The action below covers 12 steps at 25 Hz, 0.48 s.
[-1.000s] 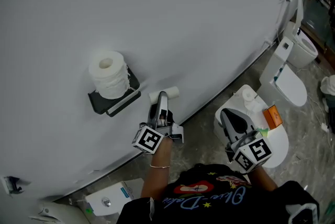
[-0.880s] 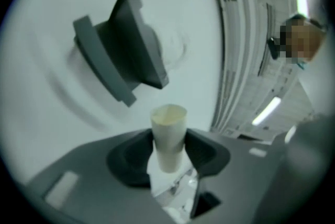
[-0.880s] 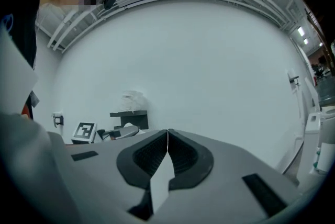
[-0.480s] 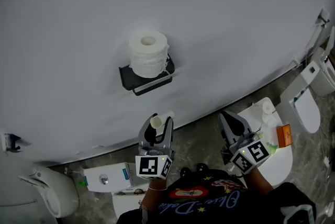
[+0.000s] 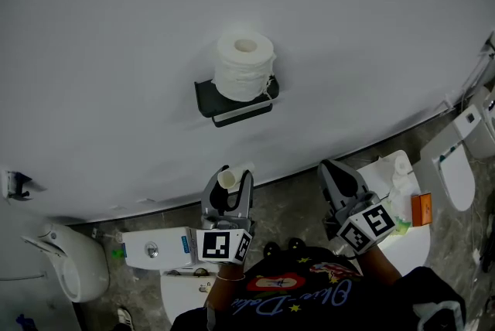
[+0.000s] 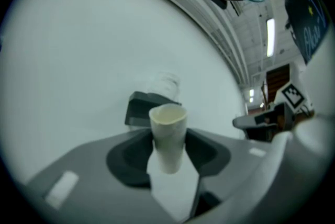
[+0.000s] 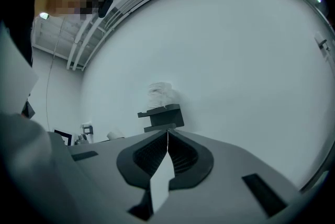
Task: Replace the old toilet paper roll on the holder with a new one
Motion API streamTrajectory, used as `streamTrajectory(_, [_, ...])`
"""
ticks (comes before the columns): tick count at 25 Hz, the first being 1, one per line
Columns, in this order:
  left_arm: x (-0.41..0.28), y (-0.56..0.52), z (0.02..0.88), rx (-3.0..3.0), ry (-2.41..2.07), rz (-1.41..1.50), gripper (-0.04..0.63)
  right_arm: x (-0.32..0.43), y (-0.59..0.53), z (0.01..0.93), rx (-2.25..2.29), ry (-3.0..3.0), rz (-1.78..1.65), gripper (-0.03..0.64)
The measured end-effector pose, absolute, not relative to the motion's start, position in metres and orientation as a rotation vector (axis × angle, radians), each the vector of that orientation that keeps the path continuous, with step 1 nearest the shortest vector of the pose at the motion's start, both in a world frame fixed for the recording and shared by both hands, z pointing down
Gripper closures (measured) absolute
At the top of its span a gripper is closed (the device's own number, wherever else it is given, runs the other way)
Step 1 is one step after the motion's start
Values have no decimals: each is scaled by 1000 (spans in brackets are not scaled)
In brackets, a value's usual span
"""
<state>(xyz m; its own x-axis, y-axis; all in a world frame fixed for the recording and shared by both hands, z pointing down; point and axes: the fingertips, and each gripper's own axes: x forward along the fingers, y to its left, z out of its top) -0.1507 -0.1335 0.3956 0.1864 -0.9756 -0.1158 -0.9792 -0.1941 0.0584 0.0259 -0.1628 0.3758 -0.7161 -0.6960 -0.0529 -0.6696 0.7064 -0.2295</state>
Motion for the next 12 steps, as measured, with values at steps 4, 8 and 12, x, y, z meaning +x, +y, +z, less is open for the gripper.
streamTrajectory(4, [-150,-133,394,-2397,1975,187,408,27,-162,372,-1095,2761,-284,603])
streamTrajectory(8, [-149,-135,392,-2398,1981,195,405,33,-159,354,-993,2649,-313,603])
streamTrajectory(12, [-147,-138,391,-2409,1975,195,405,27,-163,336,-923,2690,-172,603])
